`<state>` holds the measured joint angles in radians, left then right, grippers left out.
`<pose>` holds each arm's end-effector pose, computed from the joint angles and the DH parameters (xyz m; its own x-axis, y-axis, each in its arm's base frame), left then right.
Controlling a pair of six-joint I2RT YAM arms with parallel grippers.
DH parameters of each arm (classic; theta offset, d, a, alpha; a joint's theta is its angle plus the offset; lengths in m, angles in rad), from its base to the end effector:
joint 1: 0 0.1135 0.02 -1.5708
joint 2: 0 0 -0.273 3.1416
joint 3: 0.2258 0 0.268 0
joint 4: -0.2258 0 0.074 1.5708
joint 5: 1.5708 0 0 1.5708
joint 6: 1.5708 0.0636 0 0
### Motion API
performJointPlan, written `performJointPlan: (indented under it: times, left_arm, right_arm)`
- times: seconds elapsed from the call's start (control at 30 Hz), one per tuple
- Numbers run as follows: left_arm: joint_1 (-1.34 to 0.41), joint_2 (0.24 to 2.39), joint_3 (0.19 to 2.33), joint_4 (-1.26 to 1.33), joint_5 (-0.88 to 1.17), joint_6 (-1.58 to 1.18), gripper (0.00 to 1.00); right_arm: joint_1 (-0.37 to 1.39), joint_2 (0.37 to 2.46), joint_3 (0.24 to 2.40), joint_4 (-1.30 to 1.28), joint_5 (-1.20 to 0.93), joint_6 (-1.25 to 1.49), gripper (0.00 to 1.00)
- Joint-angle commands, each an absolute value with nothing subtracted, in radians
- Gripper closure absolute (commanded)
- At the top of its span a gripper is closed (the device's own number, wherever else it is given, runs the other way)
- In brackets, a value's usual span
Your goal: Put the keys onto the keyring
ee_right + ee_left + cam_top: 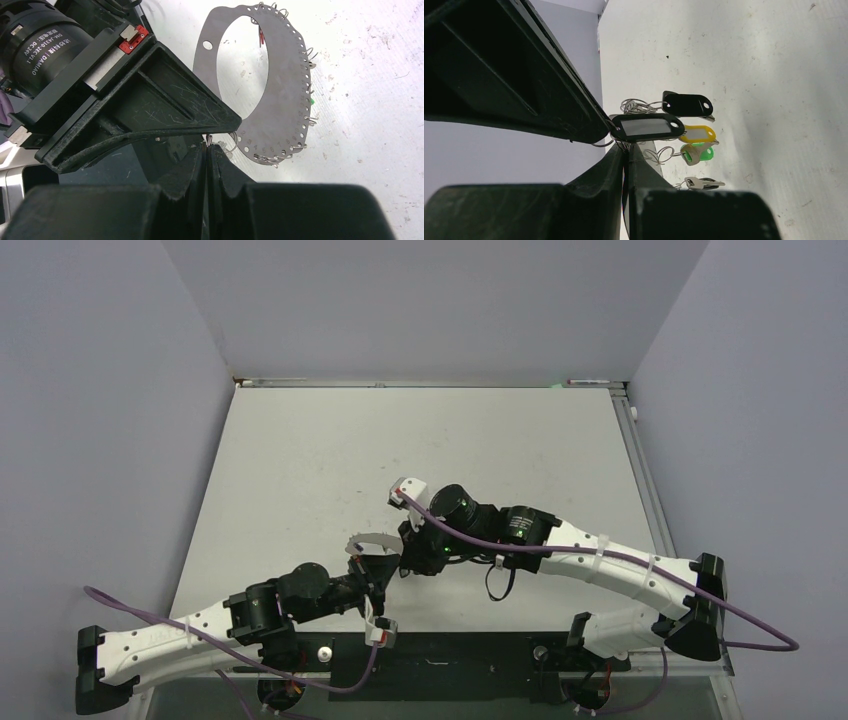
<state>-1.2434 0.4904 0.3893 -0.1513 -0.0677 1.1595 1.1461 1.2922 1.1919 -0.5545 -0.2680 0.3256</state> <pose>0.0614 -0.1673 0.2411 0.8145 0.4455 -0.3716 0.4429 -0.0637 0.8943 0.1158 0.2968 0.3271 -0.5465 -0.4599 -0.6999 -0.8342 0.3726 0.4065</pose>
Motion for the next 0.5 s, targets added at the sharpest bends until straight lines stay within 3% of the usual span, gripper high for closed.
performJointPlan:
  times: [0.0, 0.47]
  left_arm:
    - [-1.248, 0.488, 0.405, -0.083, -0.096, 1.157, 1.00]
    - [-1.247, 0.522, 0.411, -0.048, -0.174, 1.146, 1.00]
  right_arm:
    - [1.173, 1.301, 1.235, -0.540, -0.255, 0.338, 0.95]
    - [1.254, 1.336, 1.266, -0.552, -0.163, 0.388, 0.95]
